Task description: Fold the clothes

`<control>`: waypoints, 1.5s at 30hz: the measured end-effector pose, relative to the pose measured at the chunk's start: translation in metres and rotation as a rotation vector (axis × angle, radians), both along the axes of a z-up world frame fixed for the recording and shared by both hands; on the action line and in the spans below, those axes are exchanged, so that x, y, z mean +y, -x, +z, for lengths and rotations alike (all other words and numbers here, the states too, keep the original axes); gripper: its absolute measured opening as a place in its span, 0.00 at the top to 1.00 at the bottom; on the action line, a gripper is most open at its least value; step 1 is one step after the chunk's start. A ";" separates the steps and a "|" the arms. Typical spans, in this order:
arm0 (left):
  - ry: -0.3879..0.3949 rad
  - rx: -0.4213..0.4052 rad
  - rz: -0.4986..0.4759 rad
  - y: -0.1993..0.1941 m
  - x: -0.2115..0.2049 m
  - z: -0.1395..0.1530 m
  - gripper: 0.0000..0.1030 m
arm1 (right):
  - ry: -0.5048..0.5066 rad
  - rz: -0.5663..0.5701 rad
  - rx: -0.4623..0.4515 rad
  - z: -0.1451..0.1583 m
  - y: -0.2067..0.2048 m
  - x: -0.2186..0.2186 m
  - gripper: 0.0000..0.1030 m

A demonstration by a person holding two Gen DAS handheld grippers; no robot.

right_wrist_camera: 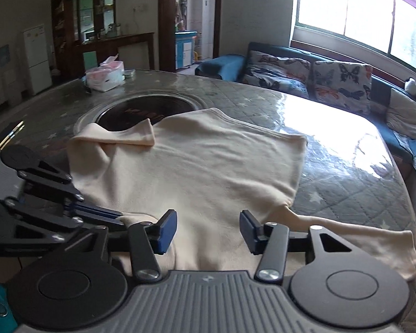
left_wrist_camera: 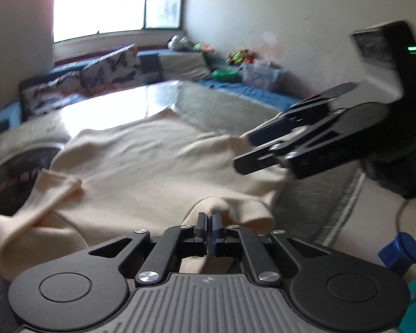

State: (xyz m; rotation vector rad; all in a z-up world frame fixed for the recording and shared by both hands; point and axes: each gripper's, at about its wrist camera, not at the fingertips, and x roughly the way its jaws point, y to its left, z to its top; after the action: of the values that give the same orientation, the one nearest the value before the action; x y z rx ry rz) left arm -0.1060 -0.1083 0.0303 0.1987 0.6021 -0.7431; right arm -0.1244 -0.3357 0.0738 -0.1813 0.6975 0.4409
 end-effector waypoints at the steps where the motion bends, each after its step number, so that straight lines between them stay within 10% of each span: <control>1: -0.008 -0.002 -0.006 0.002 0.002 0.000 0.97 | -0.002 0.007 -0.001 0.001 0.001 0.001 0.52; 13: -0.011 0.076 0.005 -0.010 0.019 -0.010 0.93 | 0.021 0.088 0.083 -0.037 -0.008 0.025 0.55; 23: -0.098 -0.064 0.389 -0.078 0.054 0.002 0.64 | 0.020 0.092 0.097 -0.041 -0.008 0.026 0.54; 31: -0.197 -0.093 0.405 -0.104 0.062 -0.020 0.66 | 0.016 0.093 0.100 -0.042 -0.010 0.025 0.54; 36: -0.077 -0.069 0.456 -0.102 0.082 -0.013 0.95 | 0.018 0.093 0.100 -0.042 -0.009 0.026 0.54; 45: 0.149 -0.071 0.854 -0.084 0.180 0.014 0.99 | 0.022 0.092 0.098 -0.042 -0.009 0.026 0.54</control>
State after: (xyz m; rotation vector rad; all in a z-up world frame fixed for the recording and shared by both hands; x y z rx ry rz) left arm -0.0223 0.0718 0.0442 -0.1711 0.4974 0.0480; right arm -0.1151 -0.3095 0.0315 -0.2142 0.7926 0.5326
